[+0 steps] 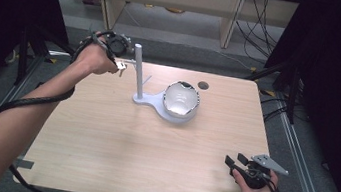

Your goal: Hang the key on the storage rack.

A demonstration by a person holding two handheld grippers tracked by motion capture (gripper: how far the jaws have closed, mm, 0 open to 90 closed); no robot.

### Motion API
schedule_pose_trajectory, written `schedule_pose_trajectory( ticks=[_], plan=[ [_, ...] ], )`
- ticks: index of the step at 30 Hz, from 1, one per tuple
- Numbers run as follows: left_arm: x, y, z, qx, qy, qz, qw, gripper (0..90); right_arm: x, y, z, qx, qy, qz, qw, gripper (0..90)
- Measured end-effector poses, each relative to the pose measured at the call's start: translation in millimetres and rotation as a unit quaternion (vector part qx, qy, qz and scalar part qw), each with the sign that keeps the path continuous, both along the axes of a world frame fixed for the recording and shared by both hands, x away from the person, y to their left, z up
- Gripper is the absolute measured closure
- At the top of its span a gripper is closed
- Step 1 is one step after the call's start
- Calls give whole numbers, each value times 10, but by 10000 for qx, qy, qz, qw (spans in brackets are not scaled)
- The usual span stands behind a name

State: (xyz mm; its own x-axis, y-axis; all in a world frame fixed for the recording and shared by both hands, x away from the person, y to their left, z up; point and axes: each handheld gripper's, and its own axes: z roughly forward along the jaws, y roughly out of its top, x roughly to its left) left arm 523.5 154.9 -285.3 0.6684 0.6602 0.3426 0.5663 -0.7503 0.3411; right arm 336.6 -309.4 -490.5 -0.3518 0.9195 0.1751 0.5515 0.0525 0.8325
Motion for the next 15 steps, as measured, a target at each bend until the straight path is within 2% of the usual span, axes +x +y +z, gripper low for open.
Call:
schedule_pose_trajectory(
  ticks=[1,2,4,6,7,8,10,11,13,15],
  plan=[
    [0,0,0,0,0,0,10000,801,0,0,0,0,0,0,10000,461],
    [9,-13,23,77,0,-54,10000,801,-16,36,7,94,102,-156,9998,461],
    [14,-30,38,49,23,-13,10000,801,-14,29,6,72,60,-142,9999,461],
    [28,-59,52,62,1,-33,10000,800,-24,19,24,210,28,-97,9997,461],
    [26,-74,50,46,13,-17,10000,801,-23,19,23,214,1,-138,9997,461],
    [26,-74,50,46,13,-17,10000,801,-1,-14,15,62,-145,-41,9999,462],
    [41,-106,55,101,60,-80,9999,801,-10,-22,28,48,-74,-72,9999,463],
    [44,-119,58,65,57,-48,10000,800,5,-22,12,41,-181,-80,9998,463],
    [56,-137,65,79,71,-56,9999,800,-5,-15,28,159,-149,-41,9998,463],
    [61,-139,68,66,76,-62,9999,800,-7,-10,29,168,-145,-42,9997,463]
  ],
)
